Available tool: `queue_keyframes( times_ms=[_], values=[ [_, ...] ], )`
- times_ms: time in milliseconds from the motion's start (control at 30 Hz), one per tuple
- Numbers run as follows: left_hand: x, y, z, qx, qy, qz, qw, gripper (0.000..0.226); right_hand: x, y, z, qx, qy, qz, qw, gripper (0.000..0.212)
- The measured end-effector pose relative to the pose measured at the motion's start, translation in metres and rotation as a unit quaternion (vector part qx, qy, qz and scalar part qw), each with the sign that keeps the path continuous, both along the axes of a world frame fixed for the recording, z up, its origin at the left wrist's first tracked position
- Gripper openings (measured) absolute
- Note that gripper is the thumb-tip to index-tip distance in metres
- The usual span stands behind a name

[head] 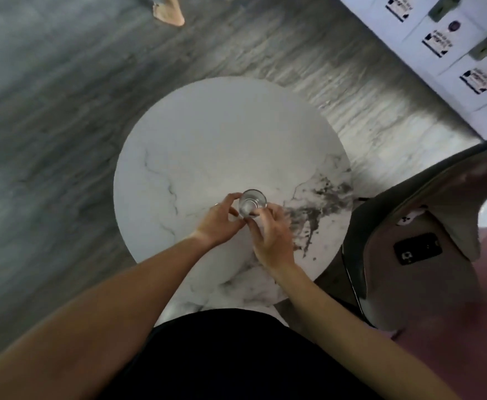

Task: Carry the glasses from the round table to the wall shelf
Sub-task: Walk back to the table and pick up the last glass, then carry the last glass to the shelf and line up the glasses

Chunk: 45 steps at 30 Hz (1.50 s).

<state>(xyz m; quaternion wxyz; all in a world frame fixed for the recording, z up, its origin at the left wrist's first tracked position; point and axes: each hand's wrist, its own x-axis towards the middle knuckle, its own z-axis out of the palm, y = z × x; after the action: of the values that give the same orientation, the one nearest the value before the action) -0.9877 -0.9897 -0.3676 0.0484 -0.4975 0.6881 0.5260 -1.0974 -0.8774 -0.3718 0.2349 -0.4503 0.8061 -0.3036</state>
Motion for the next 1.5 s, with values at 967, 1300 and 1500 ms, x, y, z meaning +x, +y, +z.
queue_keyframes(
  times_ms=[967,1300,1500],
  values=[
    [0.533,0.109,0.200,-0.340,0.049,0.540,0.768,0.071,0.493,-0.090,0.204,-0.247,-0.067,0.584,0.770,0.027],
    [0.722,0.222,0.274,-0.417,0.019,0.624,0.661,0.074,0.717,-0.019,0.294,-0.298,-0.102,0.669,0.673,0.023],
    [0.830,0.282,0.312,-0.447,-0.047,0.654,0.609,0.077,0.848,0.018,0.332,-0.297,-0.143,0.719,0.611,0.022]
  ],
)
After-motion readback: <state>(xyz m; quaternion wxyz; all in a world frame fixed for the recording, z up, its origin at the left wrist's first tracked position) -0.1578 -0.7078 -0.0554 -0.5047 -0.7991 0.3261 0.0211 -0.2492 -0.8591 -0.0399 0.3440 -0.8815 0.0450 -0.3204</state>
